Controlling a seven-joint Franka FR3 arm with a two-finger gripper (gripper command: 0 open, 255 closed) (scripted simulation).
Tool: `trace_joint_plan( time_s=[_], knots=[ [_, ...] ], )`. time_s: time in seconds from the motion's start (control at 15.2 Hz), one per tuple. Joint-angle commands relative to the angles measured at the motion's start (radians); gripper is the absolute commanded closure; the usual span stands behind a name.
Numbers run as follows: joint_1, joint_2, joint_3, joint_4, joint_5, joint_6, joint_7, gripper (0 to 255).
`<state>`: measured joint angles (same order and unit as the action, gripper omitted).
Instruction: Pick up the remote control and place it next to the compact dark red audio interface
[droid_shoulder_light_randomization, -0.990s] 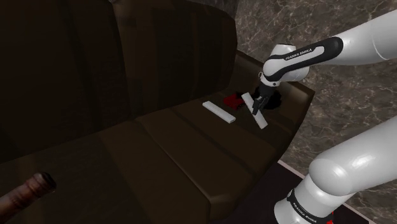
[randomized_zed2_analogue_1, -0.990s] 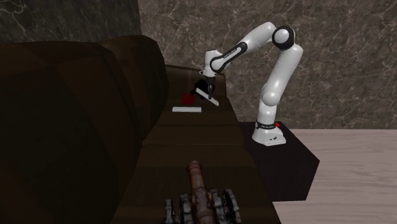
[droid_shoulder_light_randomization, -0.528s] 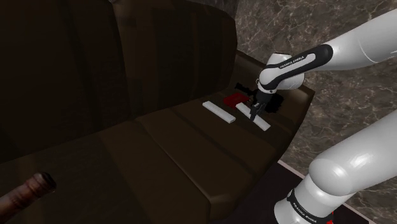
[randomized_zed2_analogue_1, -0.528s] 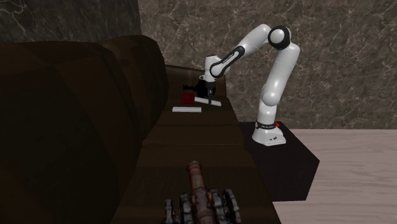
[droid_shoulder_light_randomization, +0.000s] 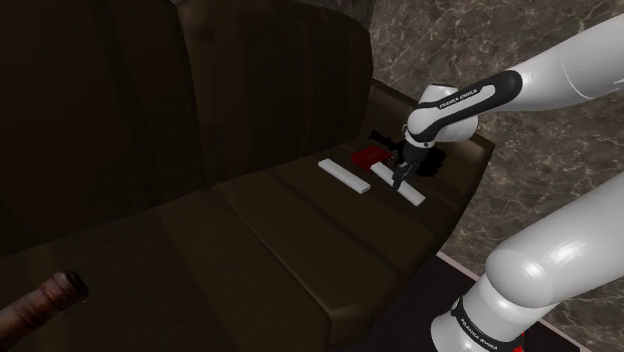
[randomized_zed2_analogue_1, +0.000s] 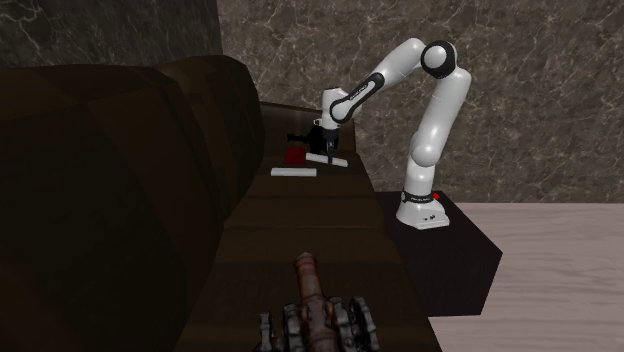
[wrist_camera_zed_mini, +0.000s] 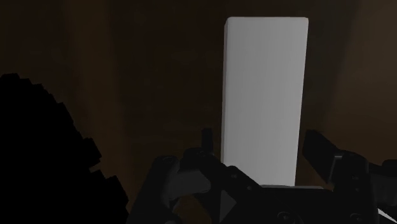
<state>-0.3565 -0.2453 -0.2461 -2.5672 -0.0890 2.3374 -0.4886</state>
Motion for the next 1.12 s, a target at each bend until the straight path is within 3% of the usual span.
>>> trace_joint_plan(
  time_s=[0.0, 0.26, 0.53, 1.06],
  knots=[
    [0.000, 0.002, -0.001, -0.001, 0.000, 0.000, 0.000, 0],
    [0.000, 0.001, 0.000, -0.002, -0.001, 0.001, 0.000, 0],
    [-0.003, -0.082, 0.012, 0.062, -0.010, -0.145, 0.010, 0],
    [-0.003, -0.082, 0.012, 0.062, -0.009, -0.145, 0.010, 0]
  ],
)
